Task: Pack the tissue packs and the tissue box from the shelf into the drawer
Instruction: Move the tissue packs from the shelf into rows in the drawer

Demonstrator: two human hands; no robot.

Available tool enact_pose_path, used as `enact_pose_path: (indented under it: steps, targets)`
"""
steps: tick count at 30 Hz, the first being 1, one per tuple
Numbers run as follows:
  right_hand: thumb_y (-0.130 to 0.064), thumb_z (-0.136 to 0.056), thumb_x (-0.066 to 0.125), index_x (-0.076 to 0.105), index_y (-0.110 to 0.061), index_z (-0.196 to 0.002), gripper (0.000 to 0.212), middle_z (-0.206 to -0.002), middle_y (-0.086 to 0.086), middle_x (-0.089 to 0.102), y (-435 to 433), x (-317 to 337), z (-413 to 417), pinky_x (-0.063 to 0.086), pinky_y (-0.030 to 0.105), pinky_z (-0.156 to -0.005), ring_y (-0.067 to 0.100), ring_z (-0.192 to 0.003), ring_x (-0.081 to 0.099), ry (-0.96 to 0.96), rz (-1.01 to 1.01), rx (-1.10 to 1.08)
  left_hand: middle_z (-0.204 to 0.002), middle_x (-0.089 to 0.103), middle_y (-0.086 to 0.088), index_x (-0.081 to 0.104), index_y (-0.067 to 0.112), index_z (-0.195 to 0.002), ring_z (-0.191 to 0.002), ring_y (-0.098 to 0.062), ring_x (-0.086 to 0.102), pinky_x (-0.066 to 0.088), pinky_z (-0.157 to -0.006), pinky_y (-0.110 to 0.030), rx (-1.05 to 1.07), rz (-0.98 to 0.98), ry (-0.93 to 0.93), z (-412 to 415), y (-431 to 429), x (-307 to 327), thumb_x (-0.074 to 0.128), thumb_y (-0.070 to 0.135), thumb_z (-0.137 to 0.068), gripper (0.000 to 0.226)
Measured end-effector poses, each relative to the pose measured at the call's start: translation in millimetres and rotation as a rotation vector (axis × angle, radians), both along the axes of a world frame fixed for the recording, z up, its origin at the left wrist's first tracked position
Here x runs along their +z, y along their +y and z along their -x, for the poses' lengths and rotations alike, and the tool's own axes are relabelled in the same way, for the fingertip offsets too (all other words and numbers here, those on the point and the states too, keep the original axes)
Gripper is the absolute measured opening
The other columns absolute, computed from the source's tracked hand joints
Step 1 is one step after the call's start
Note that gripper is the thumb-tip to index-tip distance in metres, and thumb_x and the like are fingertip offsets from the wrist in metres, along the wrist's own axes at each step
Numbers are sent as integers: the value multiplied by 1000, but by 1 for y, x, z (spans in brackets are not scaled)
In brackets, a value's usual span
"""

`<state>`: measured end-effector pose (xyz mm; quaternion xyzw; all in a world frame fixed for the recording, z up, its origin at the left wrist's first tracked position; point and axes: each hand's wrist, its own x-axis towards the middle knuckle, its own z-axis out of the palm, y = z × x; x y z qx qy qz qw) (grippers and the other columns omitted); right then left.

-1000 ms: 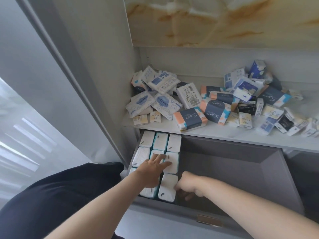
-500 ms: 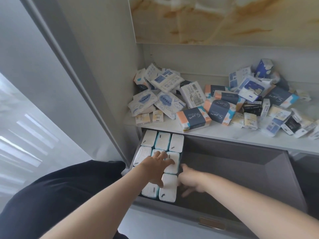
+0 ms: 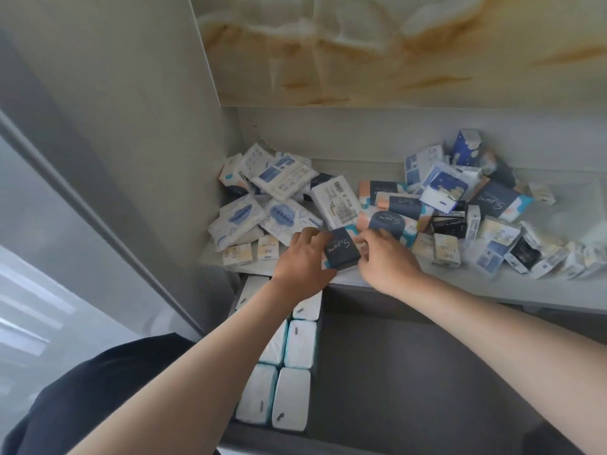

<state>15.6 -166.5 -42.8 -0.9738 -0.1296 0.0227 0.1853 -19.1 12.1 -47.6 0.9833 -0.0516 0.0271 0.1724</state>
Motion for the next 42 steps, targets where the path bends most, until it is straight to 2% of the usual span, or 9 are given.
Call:
enact_pose_path:
  steps: [3, 6, 11, 15, 20, 25, 29, 33, 42]
  targets:
    - [-20, -92, 59, 39, -24, -143, 55, -137, 4, 52, -2, -13, -14, 52, 40, -93, 26, -119, 56, 156, -56, 28, -150, 27, -4, 15, 34, -151, -136, -27, 28, 35, -108, -47, 24, -51, 120, -13, -1, -8, 75, 50, -74, 100]
    - [-13, -89, 61, 35, -26, -147, 65, -143, 0, 49, 1, -18, -18, 44, 33, -102, 23, -129, 50, 250, -198, 54, -141, 36, -5, 18, 30, -149, -126, -26, 34, 38, -105, -43, 22, -52, 137, -23, 4, -13, 81, 47, -67, 105]
    - [-4, -81, 65, 30, -30, -151, 83, -142, 4, 40, -4, -16, -15, 43, 31, -102, 26, -127, 48, 299, -140, 112, -119, 53, 0, 46, 32, -129, -111, -21, 47, 44, -91, -35, -10, 124, 218, -31, 24, -3, 79, 45, -64, 73]
    - [-23, -70, 83, 55, -30, -130, 66, -126, -3, 45, -18, -5, -13, 43, 31, -99, 17, -114, 50, 223, -167, 138, -104, 65, 4, 63, 37, -99, -97, -16, 58, 45, -85, -35, 31, 505, 413, -22, 26, 13, 68, 54, -70, 34]
    - [-20, -66, 86, 61, -33, -106, 49, -107, -14, 64, -36, 5, -1, 51, 28, -86, 9, -101, 61, 369, -392, 176, -101, 68, 7, 67, 29, -105, -97, -14, 61, 44, -81, -29, -73, 491, 557, -1, 18, 26, 70, 43, -75, 33]
    - [-21, -67, 85, 58, -39, -124, 65, -119, -19, 60, -30, 16, 4, 49, 23, -89, 5, -102, 60, 286, -453, 189, -83, 57, 15, 55, 27, -110, -75, -9, 55, 38, -63, -23, -53, 281, 252, 15, -13, 26, 79, 52, -71, 52]
    - [-8, -74, 71, 46, -29, -142, 76, -141, -2, 45, -44, 28, -15, 36, 35, -107, 19, -129, 43, -53, -84, 107, -77, 51, 8, 51, 23, -92, -66, -8, 50, 38, -57, -23, 105, 422, 177, 10, -14, 25, 80, 34, -72, 37]
    - [-40, -81, 69, 33, -20, -148, 79, -138, 8, 49, -61, 17, -23, 33, 41, -106, 30, -127, 41, -206, 376, -14, -94, 66, 10, 50, 32, -110, -82, -8, 65, 55, -73, -30, 123, 553, 254, 11, -11, 21, 78, 36, -71, 48]
    - [-27, -77, 73, 55, -20, -122, 49, -121, 7, 51, -51, 5, -15, 34, 36, -93, 29, -114, 44, -244, 312, -16, -95, 59, 4, 45, 29, -112, -74, -14, 58, 49, -61, -26, 105, 519, 352, 33, -18, 9, 74, 26, -71, 51]
